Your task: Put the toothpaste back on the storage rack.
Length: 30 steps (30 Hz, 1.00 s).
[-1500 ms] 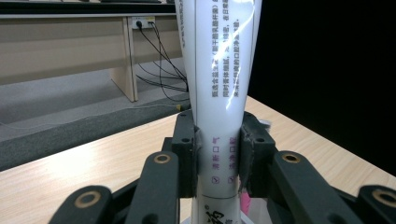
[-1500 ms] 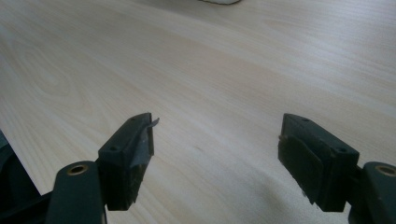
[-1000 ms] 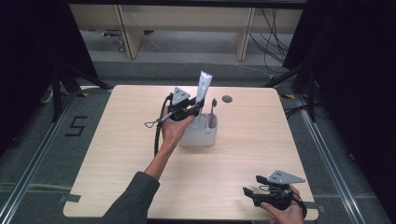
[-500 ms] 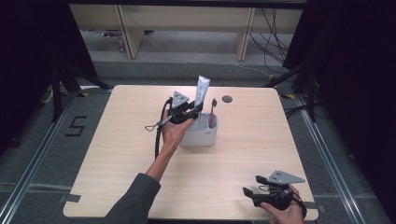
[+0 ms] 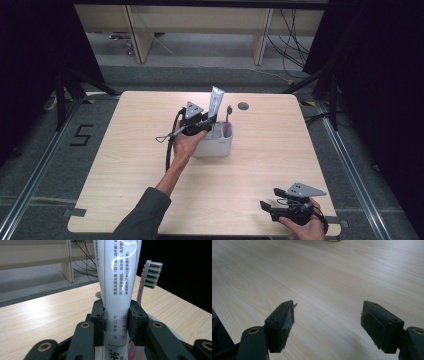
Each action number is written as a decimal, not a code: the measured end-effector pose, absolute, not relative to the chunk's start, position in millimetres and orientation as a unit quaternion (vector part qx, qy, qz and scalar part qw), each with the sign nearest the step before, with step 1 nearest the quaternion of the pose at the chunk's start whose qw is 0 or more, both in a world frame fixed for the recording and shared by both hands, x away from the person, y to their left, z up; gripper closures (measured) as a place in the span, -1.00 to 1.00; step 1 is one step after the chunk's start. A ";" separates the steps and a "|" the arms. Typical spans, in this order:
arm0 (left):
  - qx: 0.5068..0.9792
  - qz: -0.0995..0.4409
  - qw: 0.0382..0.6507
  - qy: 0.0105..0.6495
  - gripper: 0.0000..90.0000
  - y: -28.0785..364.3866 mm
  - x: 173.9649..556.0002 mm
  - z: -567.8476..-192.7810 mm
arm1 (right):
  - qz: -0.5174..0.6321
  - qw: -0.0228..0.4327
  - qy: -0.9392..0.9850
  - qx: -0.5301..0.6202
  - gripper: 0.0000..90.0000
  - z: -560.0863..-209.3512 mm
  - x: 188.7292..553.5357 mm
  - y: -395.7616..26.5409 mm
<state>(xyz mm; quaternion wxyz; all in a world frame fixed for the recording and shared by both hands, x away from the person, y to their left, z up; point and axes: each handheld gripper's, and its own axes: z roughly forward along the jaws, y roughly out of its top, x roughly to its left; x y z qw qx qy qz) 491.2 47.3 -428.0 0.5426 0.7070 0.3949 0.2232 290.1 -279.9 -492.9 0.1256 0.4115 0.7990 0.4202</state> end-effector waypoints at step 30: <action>0.701 0.269 0.534 0.388 -0.06 52.2 480.8 -416.3 | 0.422 0.127 0.799 0.410 -0.39 -493.9 289.9 -278.5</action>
